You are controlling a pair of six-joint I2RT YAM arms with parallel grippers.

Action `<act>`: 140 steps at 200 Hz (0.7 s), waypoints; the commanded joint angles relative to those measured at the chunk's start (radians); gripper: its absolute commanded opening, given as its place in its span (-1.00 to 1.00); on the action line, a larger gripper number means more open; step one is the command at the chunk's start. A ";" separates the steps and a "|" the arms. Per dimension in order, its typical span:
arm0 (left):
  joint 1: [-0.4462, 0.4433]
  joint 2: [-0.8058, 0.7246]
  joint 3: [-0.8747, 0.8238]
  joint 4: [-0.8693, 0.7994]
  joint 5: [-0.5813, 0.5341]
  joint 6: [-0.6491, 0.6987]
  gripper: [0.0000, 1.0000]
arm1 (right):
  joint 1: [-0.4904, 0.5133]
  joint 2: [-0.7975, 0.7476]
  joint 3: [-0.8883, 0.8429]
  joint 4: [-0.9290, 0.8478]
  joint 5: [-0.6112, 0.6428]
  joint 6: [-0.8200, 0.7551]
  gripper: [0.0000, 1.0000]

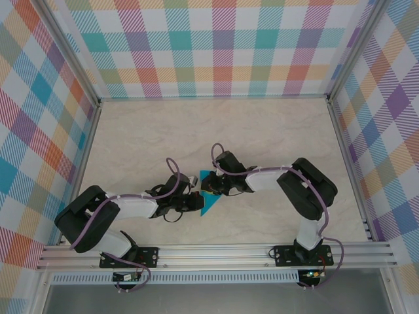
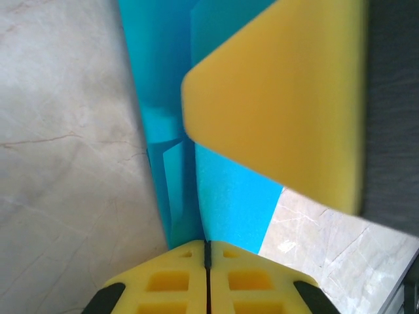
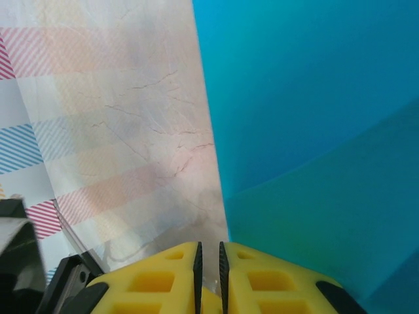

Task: Fold a paper plane with a square sheet of paper (pick it up from the middle)
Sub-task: Fourth fold the wing at the center of the table.

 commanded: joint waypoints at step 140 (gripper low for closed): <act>0.021 -0.059 -0.089 0.057 -0.044 -0.068 -0.90 | -0.029 -0.040 -0.006 -0.021 -0.025 -0.021 -0.66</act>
